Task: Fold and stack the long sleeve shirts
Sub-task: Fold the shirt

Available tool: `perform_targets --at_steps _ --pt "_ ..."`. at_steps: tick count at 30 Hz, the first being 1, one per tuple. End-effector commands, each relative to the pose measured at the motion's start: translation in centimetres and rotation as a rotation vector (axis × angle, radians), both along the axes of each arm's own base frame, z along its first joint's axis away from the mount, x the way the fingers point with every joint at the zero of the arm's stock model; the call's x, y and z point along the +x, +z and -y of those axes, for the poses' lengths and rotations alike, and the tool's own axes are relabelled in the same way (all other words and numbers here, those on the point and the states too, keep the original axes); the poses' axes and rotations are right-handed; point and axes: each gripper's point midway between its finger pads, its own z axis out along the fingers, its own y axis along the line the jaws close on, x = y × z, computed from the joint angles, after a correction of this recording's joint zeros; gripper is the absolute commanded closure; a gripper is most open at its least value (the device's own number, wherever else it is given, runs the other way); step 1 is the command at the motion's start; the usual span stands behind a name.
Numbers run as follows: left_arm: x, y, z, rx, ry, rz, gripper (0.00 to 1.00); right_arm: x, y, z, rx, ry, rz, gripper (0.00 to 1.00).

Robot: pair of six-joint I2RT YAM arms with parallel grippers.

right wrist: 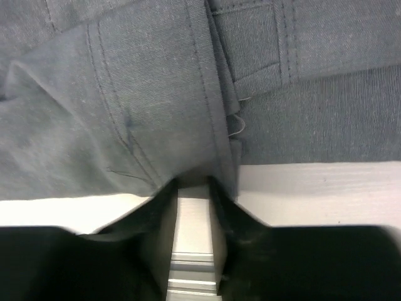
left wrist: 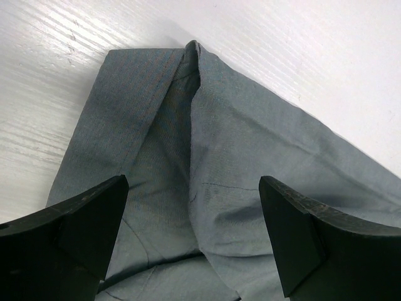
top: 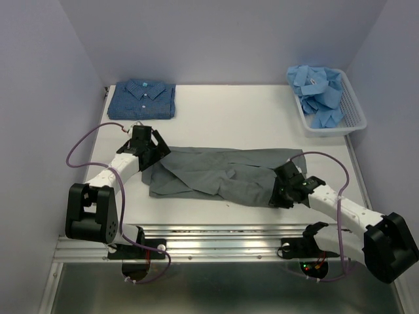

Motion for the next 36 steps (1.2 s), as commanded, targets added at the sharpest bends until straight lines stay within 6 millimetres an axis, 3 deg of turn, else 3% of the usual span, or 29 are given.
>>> perform_targets --at_steps 1,3,4,10,12,13,14,15,22,27,29,31,33,34,36 --pt "0.3 1.0 -0.3 -0.001 0.018 0.033 0.01 0.9 -0.4 0.5 -0.036 -0.036 0.044 0.79" --pt "0.3 0.9 -0.3 -0.001 0.018 0.033 0.01 1.0 -0.5 0.4 -0.046 -0.027 0.043 0.97" --pt "0.3 0.9 -0.4 0.003 0.02 0.032 0.01 1.3 -0.3 0.5 -0.051 -0.028 0.051 0.99" --pt "0.3 0.8 -0.6 0.013 0.024 0.028 0.01 3.2 3.3 1.0 -0.103 -0.004 0.145 0.98" --pt "0.4 0.8 -0.5 0.009 0.024 0.031 0.01 2.9 3.6 2.0 -0.145 -0.033 0.131 0.77" --pt "0.4 0.8 -0.5 0.009 0.024 0.033 0.01 2.9 4.1 2.3 -0.149 -0.046 0.146 0.72" --pt "0.5 0.9 -0.6 0.011 0.026 0.036 0.01 3.0 4.4 2.7 -0.162 -0.063 0.156 0.58" --pt "0.4 0.8 -0.6 0.011 0.027 0.034 0.01 2.9 4.4 2.6 -0.153 -0.07 0.158 0.01" --pt "0.8 1.1 -0.8 0.03 0.022 0.036 0.01 1.7 2.2 2.1 -0.142 -0.094 0.049 0.0" --pt "0.9 1.1 -0.9 0.038 0.024 0.033 0.01 0.6 -0.6 -0.8 -0.001 -0.012 -0.018 0.0" --pt "0.9 1.2 -1.0 0.041 0.026 0.031 0.01 0.1 -1.2 -1.0 0.0 0.014 -0.051 0.0" --pt "0.9 1.2 -1.1 0.045 0.031 0.033 0.01 0.3 -1.4 -0.6 -0.031 0.018 -0.055 0.07" --pt "0.8 1.2 -1.2 0.047 0.038 0.032 0.01 0.6 -1.3 -0.2 -0.052 0.008 -0.034 0.27" --pt "0.7 1.1 -1.2 0.046 0.039 0.031 0.01 0.9 -1.0 -0.1 -0.056 -0.002 -0.017 0.63" --pt "0.5 1.2 -1.1 0.039 0.04 0.033 0.01 1.4 -0.2 -0.3 -0.056 0.0 0.015 0.93"
